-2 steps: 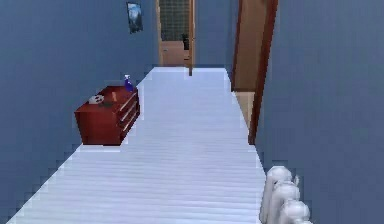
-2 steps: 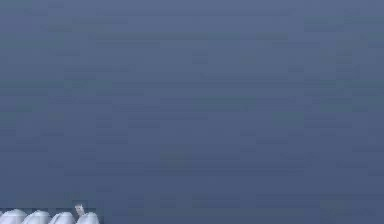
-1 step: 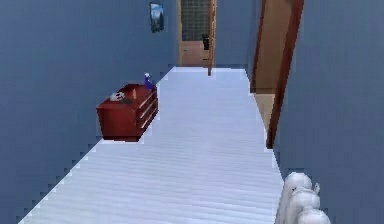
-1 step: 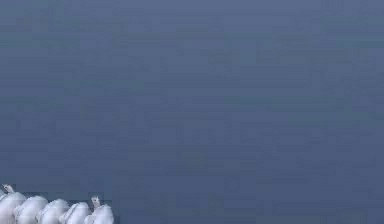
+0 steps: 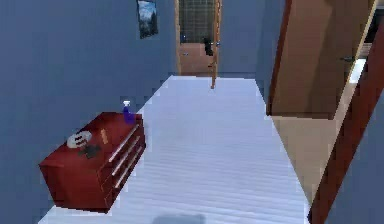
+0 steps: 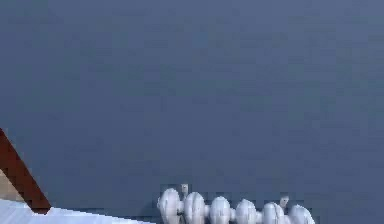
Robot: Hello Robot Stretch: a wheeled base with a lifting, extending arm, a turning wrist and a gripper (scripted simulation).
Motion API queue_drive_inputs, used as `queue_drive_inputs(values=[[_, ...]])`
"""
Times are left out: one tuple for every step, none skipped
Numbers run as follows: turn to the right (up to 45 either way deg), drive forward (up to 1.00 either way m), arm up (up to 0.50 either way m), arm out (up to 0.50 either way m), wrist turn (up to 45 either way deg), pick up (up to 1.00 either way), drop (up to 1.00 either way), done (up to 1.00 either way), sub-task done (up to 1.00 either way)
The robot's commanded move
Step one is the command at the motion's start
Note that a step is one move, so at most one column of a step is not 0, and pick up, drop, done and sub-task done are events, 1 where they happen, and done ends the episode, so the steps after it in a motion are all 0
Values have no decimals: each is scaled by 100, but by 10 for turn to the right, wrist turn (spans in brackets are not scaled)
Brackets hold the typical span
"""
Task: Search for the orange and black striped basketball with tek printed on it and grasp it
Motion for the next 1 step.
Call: queue_drive_inputs(values=[[0, 100, 0, 0, 0, 0, 0, 0, 0]])
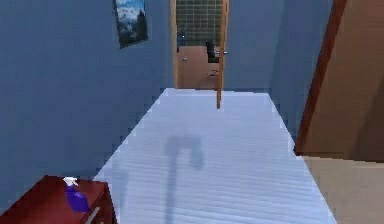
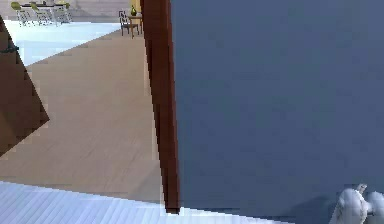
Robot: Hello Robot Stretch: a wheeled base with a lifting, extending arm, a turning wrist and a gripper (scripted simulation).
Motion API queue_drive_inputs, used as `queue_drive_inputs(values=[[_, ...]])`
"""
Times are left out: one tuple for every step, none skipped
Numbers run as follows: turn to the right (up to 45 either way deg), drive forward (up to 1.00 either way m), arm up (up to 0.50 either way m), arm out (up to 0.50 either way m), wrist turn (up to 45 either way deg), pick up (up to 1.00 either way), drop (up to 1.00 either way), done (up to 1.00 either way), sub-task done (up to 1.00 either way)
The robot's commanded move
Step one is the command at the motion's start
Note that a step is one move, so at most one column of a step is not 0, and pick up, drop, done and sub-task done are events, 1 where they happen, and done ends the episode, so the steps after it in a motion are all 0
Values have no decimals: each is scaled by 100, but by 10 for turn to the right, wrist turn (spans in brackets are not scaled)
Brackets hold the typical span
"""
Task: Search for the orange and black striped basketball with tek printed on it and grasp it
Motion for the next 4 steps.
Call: queue_drive_inputs(values=[[-30, 0, 0, 0, 0, 0, 0, 0, 0], [180, 0, 0, 0, 0, 0, 0, 0, 0], [0, 90, 0, 0, 0, 0, 0, 0, 0], [-450, 0, 0, 0, 0, 0, 0, 0, 0]])
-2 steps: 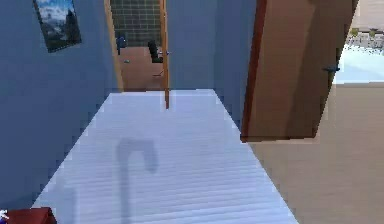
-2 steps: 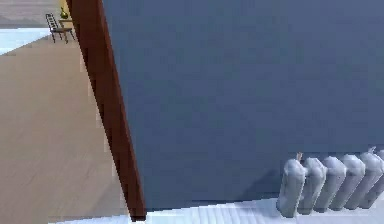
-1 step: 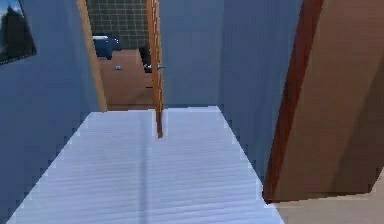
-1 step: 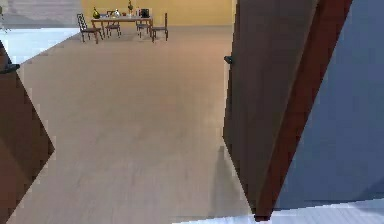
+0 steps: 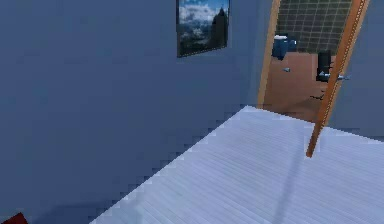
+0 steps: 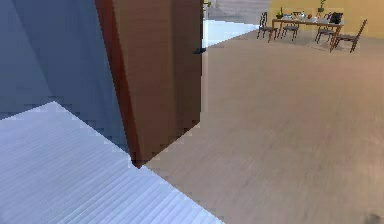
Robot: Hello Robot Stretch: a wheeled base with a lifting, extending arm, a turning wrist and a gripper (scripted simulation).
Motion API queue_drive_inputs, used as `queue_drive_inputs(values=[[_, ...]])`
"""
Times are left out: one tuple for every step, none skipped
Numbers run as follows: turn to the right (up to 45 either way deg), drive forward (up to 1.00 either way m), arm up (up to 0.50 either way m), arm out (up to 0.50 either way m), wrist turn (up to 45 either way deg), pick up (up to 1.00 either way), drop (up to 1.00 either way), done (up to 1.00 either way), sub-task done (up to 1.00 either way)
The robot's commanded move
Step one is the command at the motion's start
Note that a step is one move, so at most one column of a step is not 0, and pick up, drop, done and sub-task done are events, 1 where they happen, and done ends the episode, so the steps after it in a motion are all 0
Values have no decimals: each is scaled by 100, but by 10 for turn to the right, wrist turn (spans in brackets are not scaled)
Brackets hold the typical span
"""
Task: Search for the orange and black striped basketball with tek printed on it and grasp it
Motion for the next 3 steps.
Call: queue_drive_inputs(values=[[-30, 0, 0, 0, 0, 0, 0, 0, 0], [0, 40, 0, 0, 0, 0, 0, 0, 0], [240, 0, 0, 0, 0, 0, 0, 0, 0]])
